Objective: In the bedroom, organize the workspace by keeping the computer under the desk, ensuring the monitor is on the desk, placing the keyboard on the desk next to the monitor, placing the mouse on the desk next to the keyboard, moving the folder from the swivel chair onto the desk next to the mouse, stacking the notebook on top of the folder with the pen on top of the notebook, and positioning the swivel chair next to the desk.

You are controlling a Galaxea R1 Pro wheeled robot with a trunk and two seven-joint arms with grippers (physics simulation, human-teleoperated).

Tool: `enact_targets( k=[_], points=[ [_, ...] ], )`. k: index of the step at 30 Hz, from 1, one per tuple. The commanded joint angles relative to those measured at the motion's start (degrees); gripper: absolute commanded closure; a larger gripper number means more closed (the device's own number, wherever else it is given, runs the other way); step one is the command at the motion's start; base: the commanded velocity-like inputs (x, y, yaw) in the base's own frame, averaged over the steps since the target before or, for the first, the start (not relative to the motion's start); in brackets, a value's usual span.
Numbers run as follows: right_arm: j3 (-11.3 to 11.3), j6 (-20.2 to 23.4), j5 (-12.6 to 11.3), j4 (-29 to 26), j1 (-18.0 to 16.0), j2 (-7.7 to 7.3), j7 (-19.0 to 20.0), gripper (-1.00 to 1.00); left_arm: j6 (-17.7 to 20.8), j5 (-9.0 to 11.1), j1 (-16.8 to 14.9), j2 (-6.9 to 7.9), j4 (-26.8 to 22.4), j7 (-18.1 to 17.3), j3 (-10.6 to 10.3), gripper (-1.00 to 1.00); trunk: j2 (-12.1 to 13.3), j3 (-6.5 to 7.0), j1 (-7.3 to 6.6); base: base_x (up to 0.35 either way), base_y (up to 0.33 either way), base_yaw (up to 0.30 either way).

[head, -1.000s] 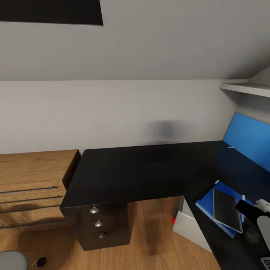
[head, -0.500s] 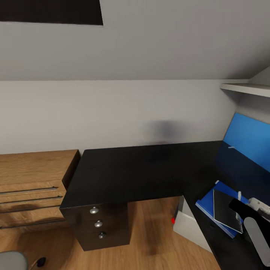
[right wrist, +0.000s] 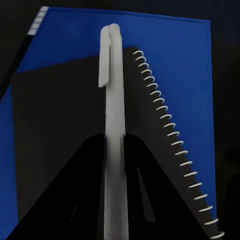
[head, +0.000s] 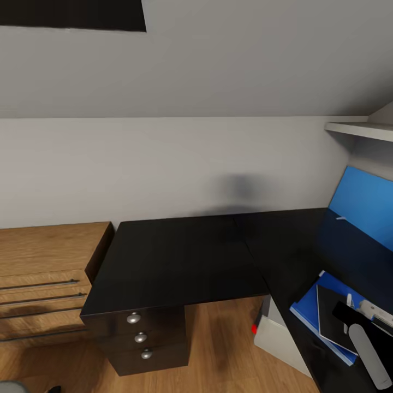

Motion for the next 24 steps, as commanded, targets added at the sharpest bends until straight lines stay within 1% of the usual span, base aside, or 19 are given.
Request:
enact_targets(
  k=[1, 6, 12, 14, 15, 16, 20, 21, 24],
  points=[
    [0.0, 0.1, -0.5, 0.0, -0.1, -0.03, -0.2, 1.0, -0.1, 0.3, 0.0, -0.04, -0.1, -0.1, 0.1, -1.0, 0.0, -0.05, 0.01, 0.011, 0.0, 0.0],
    [0.0, -0.1, -0.6, 0.1, -0.1, -0.04, -0.2, 1.0, -0.2, 0.5, 0.0, -0.11, -1.8, -0.1, 0.2, -1.0, 0.0, -0.05, 0.01, 0.003, 0.0, 0.0],
    [-0.1, -0.2, -0.6, 0.2, -0.1, 0.12, -0.2, 1.0, -0.2, 0.5, 0.0, -0.13, -2.3, -0.1, 0.2, -1.0, 0.0, -0.05, 0.01, 0.0, 0.0, 0.0],
    [0.0, -2.3, -0.7, 0.4, -0.1, 0.17, -0.2, 1.0, -0.2, 0.5, 0.0, -0.13, -2.3, -0.1, 0.2, -1.0, 0.0, -0.05, 0.01, 0.0, 0.0, 0.0],
    [0.4, -4.1, -0.7, 0.9, -0.1, 0.2, -0.2, 1.0, -0.2, 0.5, 0.0, -0.13, -2.3, -0.1, 0.2, -1.0, 0.0, -0.05, 0.01, 0.0, 0.0, 0.0],
    [0.8, -4.7, -0.7, 1.1, -0.1, 0.18, -0.2, 1.0, -0.2, 0.5, 0.0, -0.13, -2.3, -0.1, 0.2, -1.0, 0.0, -0.05, 0.01, 0.0, 0.0, 0.0],
    [4.5, -8.6, -0.6, 2.8, -0.5, 0.14, -0.2, 1.0, -0.2, 0.5, 0.0, -0.13, -2.3, -0.1, 0.2, -1.0, 0.0, -0.05, 0.01, 0.0, 0.0, 0.0],
    [5.1, -9.3, -0.6, 3.2, -0.6, 0.14, -0.2, 1.0, -0.2, 0.5, 0.0, -0.13, -2.3, -0.1, 0.2, -1.0, 0.0, -0.05, 0.01, 0.0, 0.0, 0.0],
    [5.5, -9.9, -0.6, 3.5, -0.8, 0.14, -0.2, 1.0, -0.2, 0.5, 0.0, -0.13, -2.3, -0.1, 0.2, -1.0, 0.0, -0.05, 0.01, 0.0, 0.0, 0.0]
  ],
)
